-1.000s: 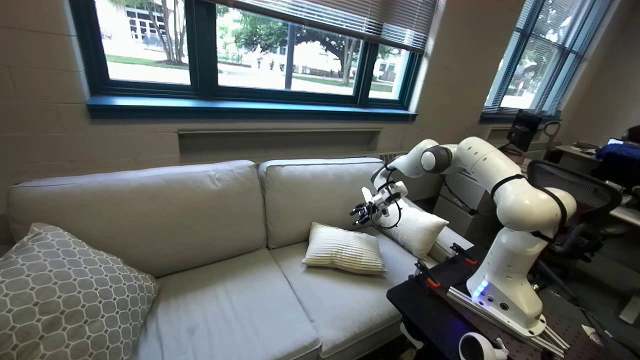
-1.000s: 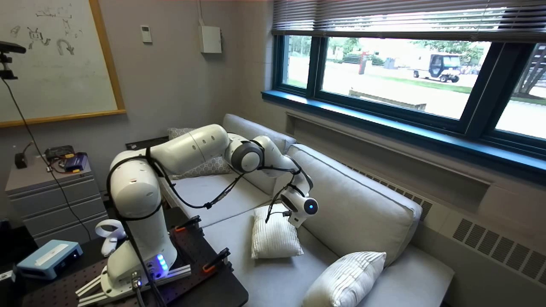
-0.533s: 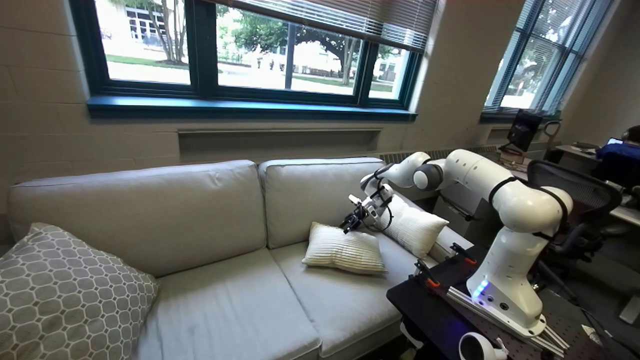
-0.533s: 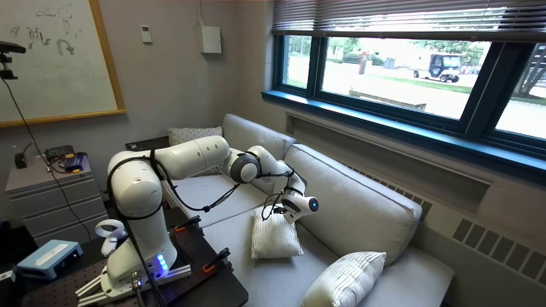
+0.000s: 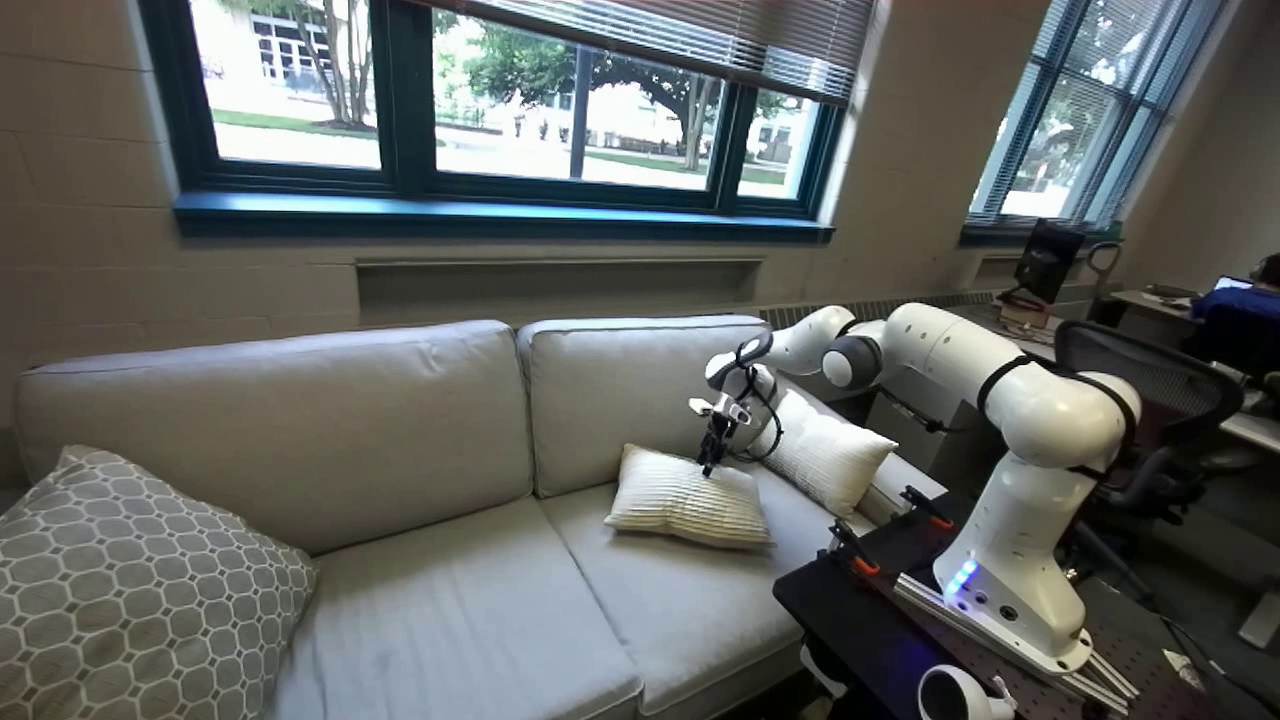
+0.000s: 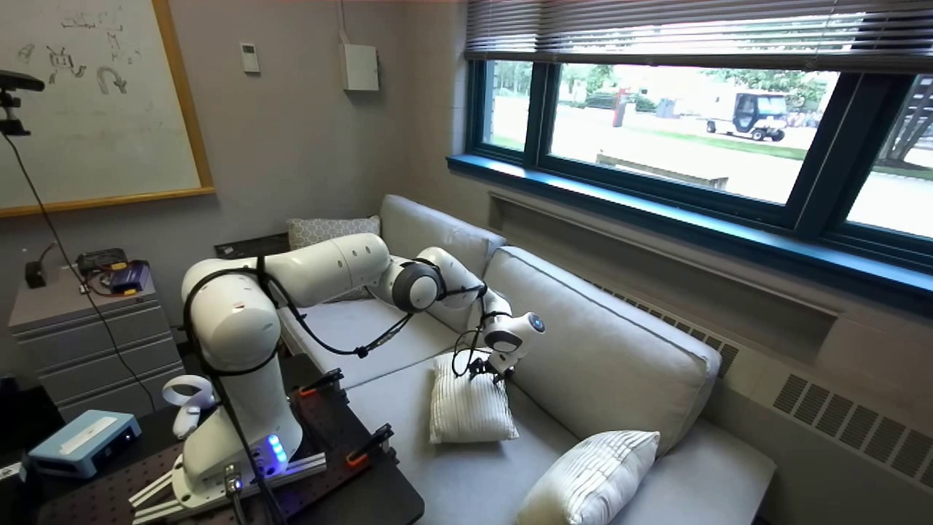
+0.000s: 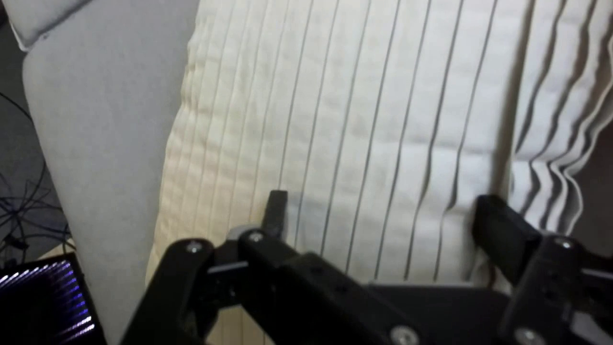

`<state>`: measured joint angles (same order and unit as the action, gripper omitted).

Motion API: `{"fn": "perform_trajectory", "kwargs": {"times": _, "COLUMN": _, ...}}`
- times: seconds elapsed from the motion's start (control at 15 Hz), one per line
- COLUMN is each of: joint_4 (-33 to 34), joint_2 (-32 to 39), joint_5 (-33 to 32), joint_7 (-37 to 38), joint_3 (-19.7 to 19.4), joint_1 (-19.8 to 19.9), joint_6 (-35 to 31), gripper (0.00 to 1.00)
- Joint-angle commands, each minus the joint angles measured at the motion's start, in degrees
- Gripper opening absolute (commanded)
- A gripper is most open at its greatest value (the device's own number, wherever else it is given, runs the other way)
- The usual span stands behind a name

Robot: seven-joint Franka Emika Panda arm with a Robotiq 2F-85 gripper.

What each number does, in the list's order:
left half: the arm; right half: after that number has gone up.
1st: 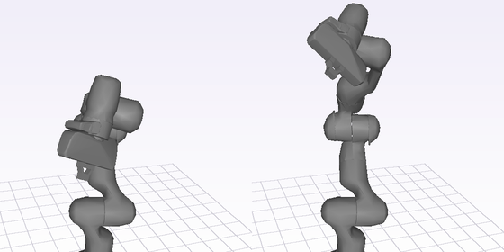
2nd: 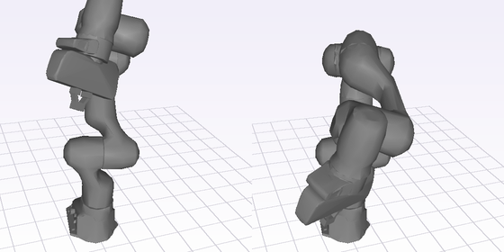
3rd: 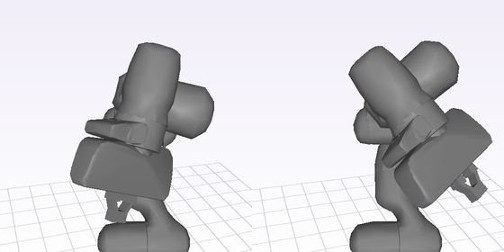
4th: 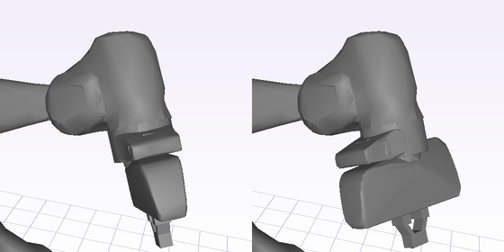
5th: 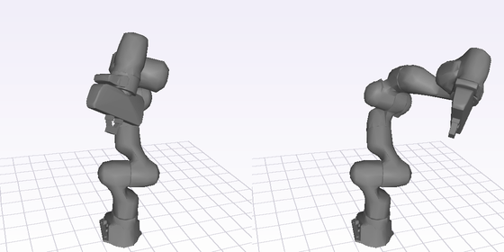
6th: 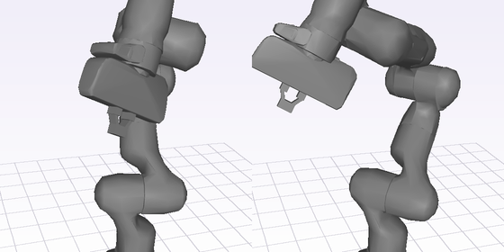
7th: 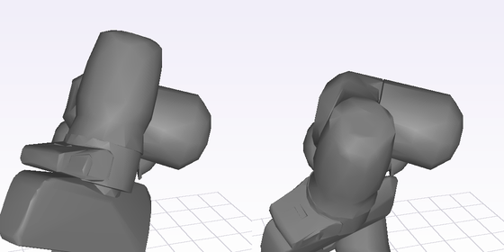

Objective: Put the two pillows properly on the right side of the couch

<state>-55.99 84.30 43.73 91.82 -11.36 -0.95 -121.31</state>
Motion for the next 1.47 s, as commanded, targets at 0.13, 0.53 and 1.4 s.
{"fn": "perform_trajectory", "kwargs": {"times": 0.13, "joint_4": 0.7, "joint_2": -0.03, "joint_5": -18.43, "joint_7": 11.06, "joint_3": 1.08, "joint_1": -1.16, "joint_6": -0.32, "gripper": 1.0}}
{"fn": "perform_trajectory", "kwargs": {"times": 0.53, "joint_4": -0.13, "joint_2": -0.01, "joint_5": -23.38, "joint_7": 11.24, "joint_3": 7.52, "joint_1": 2.16, "joint_6": 1.12, "gripper": 1.0}}
{"fn": "perform_trajectory", "kwargs": {"times": 1.4, "joint_4": -2.23, "joint_2": 0.06, "joint_5": -25.12, "joint_7": 11.63, "joint_3": 8.15, "joint_1": 3.59, "joint_6": 0.25, "gripper": 0.07}}
